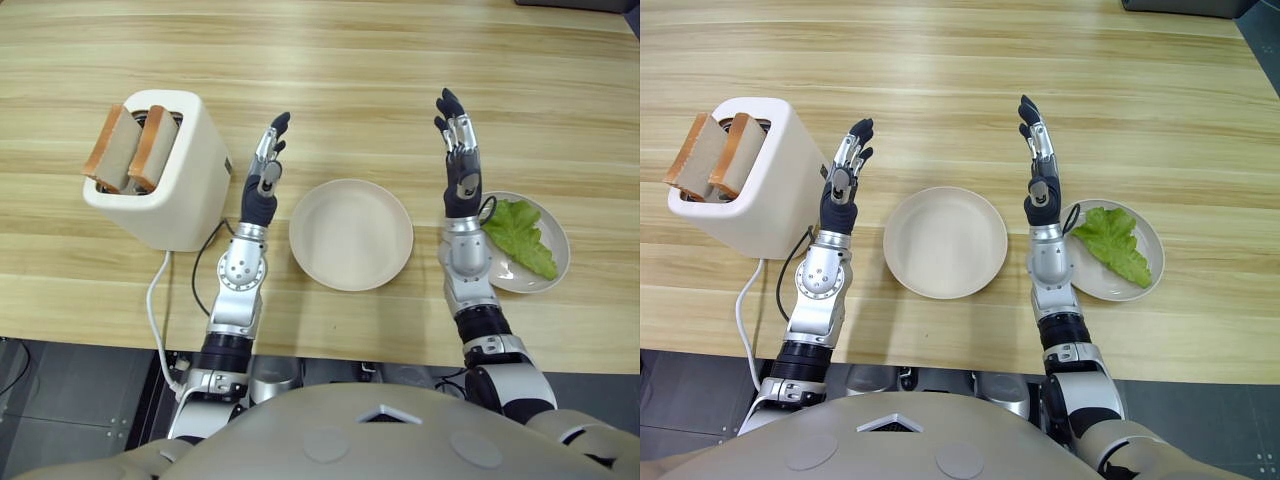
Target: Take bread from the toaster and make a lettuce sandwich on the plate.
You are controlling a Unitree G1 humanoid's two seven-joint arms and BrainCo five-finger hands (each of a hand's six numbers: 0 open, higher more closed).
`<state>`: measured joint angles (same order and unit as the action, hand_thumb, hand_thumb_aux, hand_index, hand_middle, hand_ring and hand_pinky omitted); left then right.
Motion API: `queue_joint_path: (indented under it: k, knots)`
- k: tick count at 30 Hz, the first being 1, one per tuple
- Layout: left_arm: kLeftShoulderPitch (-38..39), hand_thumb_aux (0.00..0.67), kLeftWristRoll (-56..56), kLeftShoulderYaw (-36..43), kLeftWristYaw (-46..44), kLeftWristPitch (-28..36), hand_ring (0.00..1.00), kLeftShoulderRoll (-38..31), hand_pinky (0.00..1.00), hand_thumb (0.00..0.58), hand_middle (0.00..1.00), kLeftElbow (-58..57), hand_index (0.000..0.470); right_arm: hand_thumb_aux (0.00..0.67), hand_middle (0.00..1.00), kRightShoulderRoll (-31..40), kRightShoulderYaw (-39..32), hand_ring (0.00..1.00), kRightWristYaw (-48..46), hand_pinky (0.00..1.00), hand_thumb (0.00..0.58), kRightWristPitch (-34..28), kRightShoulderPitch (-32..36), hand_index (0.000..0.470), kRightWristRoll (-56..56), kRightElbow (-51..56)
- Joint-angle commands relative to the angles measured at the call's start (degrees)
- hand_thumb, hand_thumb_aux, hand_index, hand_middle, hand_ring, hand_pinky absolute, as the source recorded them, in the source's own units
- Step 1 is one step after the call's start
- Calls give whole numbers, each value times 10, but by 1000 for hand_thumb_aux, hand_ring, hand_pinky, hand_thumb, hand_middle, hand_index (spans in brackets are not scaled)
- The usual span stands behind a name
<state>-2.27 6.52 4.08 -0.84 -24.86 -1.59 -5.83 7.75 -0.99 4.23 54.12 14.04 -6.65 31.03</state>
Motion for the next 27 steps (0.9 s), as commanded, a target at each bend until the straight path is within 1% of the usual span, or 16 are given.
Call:
queue_joint_path:
  k: [1,3,5,8,10,13,16,18,21,24,27]
  knots:
    - [9,0,53,-9,17,-13,0,-26,0,0,0,63,0,0,0,-2,4,0,-2,0,0,2,-4,0,-3,1]
    - [11,0,125,-28,31,-5,0,-59,0,0,0,137,0,0,0,0,7,0,-1,0,0,2,-6,0,-4,-5]
    - [9,0,186,-71,37,24,0,-101,0,0,0,210,0,0,0,12,20,0,7,0,0,4,-11,0,-14,-27]
    - [19,0,198,-149,9,97,0,-162,0,0,0,280,0,0,0,42,54,0,14,0,0,-8,-26,0,-4,-75]
    - [39,0,230,-191,-21,135,0,-213,0,0,0,299,0,0,0,75,89,0,32,0,0,-13,-38,0,-35,-97]
    - [79,0,267,-256,-54,186,0,-280,0,0,0,309,0,0,0,140,139,0,62,0,0,-25,-53,0,-97,-101]
    - [111,0,293,-308,-58,219,0,-324,0,0,0,299,0,0,0,192,166,0,82,0,0,-37,-70,0,-134,-96]
    - [121,0,305,-337,-53,240,0,-341,0,0,0,282,0,0,0,224,183,0,104,0,0,-42,-80,0,-164,-84]
    - [124,0,321,-350,-43,272,0,-355,0,0,0,242,0,0,0,251,194,0,125,0,0,-52,-89,0,-176,-73]
    - [113,0,339,-323,-29,293,0,-362,0,0,0,181,0,0,0,261,194,0,139,0,0,-55,-90,0,-180,-60]
    - [96,0,343,-288,-19,301,0,-360,0,0,0,139,0,0,0,256,181,0,150,0,0,-57,-88,0,-191,-59]
